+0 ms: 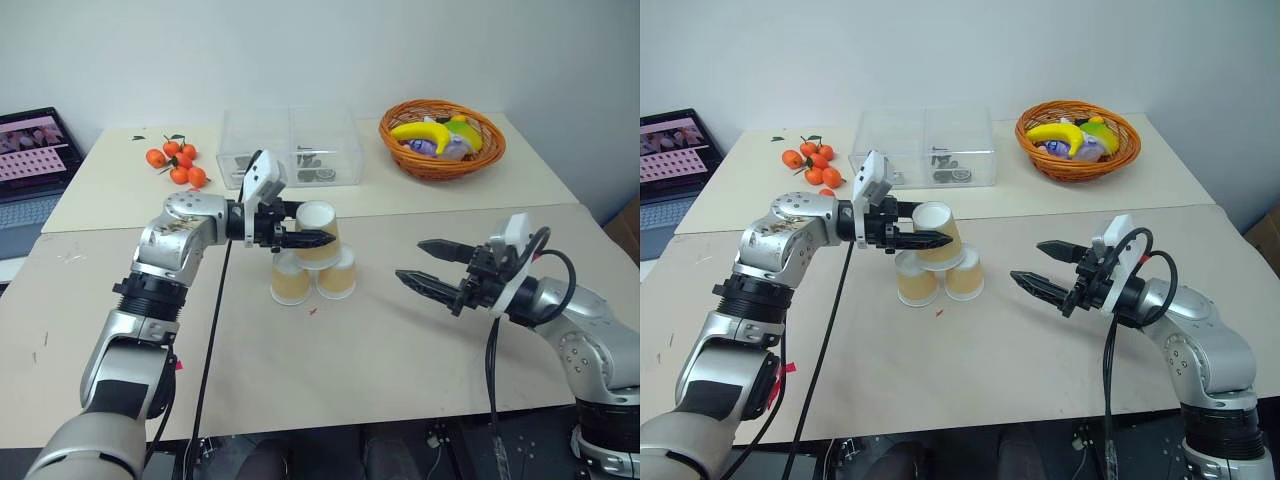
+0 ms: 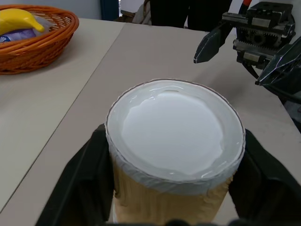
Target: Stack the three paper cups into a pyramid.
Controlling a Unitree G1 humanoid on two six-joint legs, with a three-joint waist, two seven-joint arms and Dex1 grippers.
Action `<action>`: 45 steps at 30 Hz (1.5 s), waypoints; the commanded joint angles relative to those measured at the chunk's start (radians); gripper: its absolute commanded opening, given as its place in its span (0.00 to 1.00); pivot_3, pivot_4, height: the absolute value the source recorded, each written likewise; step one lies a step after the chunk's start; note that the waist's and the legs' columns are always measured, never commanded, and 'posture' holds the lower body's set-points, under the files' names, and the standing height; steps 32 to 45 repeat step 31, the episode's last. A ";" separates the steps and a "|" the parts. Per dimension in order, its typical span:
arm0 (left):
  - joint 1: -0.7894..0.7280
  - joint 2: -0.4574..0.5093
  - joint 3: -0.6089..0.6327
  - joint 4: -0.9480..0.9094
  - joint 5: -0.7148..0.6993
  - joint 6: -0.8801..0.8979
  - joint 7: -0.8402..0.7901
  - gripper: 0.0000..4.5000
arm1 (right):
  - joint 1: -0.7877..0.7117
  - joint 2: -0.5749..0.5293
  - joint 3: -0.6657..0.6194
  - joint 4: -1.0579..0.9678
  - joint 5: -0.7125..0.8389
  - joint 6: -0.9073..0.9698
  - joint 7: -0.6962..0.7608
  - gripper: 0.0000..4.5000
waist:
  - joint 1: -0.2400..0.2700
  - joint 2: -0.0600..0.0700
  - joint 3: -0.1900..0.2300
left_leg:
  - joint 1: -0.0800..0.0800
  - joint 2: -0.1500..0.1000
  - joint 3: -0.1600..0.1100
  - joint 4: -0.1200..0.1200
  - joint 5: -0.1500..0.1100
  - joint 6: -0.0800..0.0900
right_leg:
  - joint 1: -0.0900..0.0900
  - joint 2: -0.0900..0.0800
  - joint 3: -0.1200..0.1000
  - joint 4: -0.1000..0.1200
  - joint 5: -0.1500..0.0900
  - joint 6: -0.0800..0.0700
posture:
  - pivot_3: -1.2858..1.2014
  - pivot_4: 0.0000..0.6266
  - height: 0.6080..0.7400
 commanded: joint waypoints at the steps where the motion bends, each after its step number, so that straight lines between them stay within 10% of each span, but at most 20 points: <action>1: -0.017 -0.002 0.053 -0.062 -0.024 -0.022 0.018 0.99 | -0.024 -0.014 -0.020 -0.013 0.021 -0.007 0.004 1.00 | 0.000 0.000 0.000 | 0.000 0.000 0.000 0.000 0.000 0.000 | 0.000 0.000 0.000 0.000 0.000 0.000 | 0.52 0.24 0.91; 13: 0.015 0.020 0.229 -0.241 -0.180 0.125 0.149 0.99 | -0.054 -0.003 0.000 0.026 0.016 -0.014 0.022 1.00 | -0.001 0.000 0.000 | 0.000 0.000 0.000 0.000 0.000 0.000 | 0.000 0.000 0.000 0.000 0.000 0.000 | 0.52 0.24 0.91; 24: 0.339 -0.034 0.484 -0.457 -0.134 0.236 0.702 0.99 | -0.052 0.032 -0.043 0.186 -0.147 -0.128 -0.161 1.00 | 0.002 0.000 0.000 | 0.002 0.000 0.001 0.000 0.000 0.000 | 0.000 0.000 0.002 0.000 0.001 -0.001 | 0.52 0.24 0.91; 31: 0.576 -0.086 0.485 -0.511 -0.048 0.151 0.847 0.99 | -0.048 0.130 -0.111 0.302 -0.264 -0.201 -0.424 1.00 | 0.018 0.000 -0.001 | 0.002 0.000 0.003 -0.001 0.001 -0.001 | -0.001 0.000 0.003 0.000 0.001 -0.002 | 0.52 0.24 0.91; 45: 0.576 -0.086 0.485 -0.511 -0.048 0.151 0.847 0.99 | -0.048 0.130 -0.111 0.302 -0.264 -0.201 -0.424 1.00 | 0.018 0.000 -0.001 | 0.002 0.000 0.003 -0.001 0.001 -0.001 | -0.001 0.000 0.003 0.000 0.001 -0.002 | 0.52 0.24 0.91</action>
